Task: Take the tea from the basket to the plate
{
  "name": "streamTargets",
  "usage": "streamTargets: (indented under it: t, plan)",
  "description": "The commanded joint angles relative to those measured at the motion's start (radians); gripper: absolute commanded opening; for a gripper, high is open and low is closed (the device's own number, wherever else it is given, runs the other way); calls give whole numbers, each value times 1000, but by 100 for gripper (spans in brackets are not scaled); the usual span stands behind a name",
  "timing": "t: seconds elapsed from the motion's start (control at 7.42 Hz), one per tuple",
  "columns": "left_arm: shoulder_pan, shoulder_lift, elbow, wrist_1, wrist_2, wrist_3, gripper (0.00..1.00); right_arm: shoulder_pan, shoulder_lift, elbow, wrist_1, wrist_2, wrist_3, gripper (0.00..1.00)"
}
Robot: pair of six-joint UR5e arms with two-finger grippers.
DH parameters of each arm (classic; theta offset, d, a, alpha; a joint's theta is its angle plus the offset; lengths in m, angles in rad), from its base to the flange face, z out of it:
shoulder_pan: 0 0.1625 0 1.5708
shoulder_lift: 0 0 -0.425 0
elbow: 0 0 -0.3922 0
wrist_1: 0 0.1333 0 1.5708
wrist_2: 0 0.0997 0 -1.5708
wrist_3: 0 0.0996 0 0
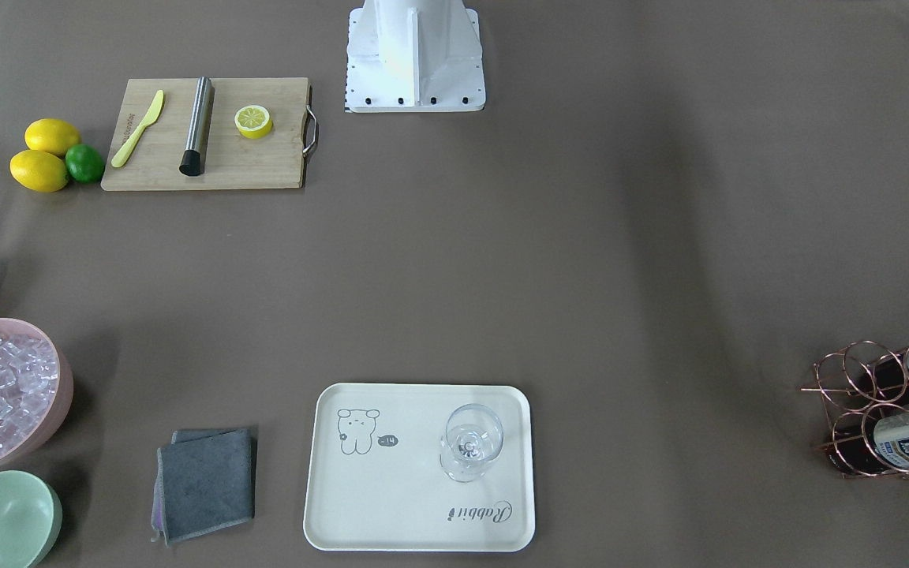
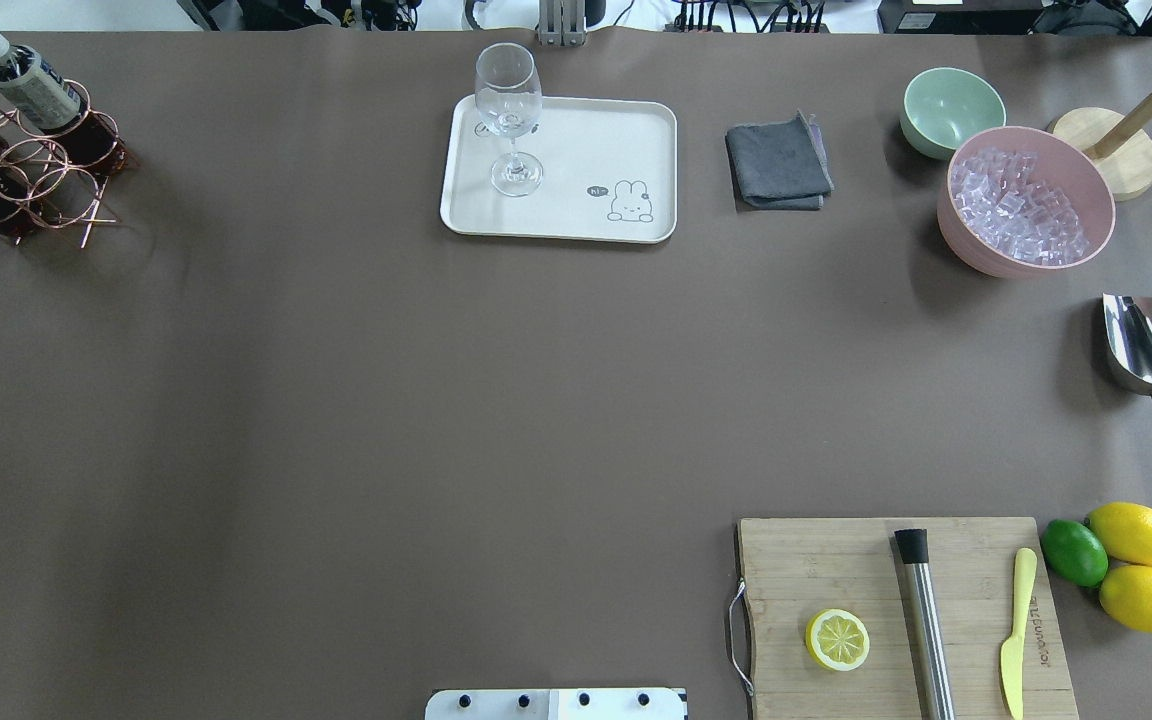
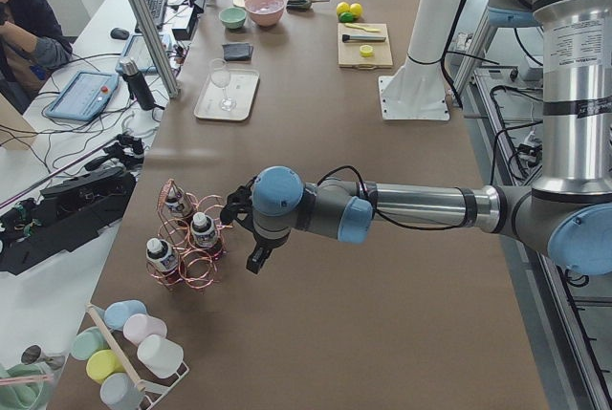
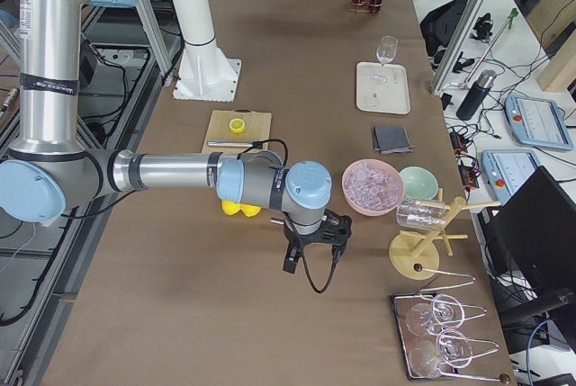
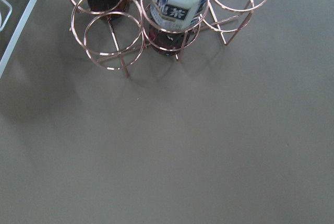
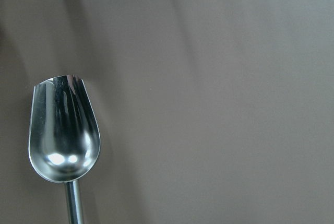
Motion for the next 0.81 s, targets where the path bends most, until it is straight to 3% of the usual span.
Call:
streamTargets:
  t: [0.0,0.27,0.67]
  plan:
    - [-80,-163,2,202,3,453,98,0,0,0,0,-1,0,100]
    - [-142,-294,8,394,21,786,98,0,2,-2,0,-1,0,100]
    - [-130,-498,180,397,37,1032,95,0,2,-2,0,-2,0,100]
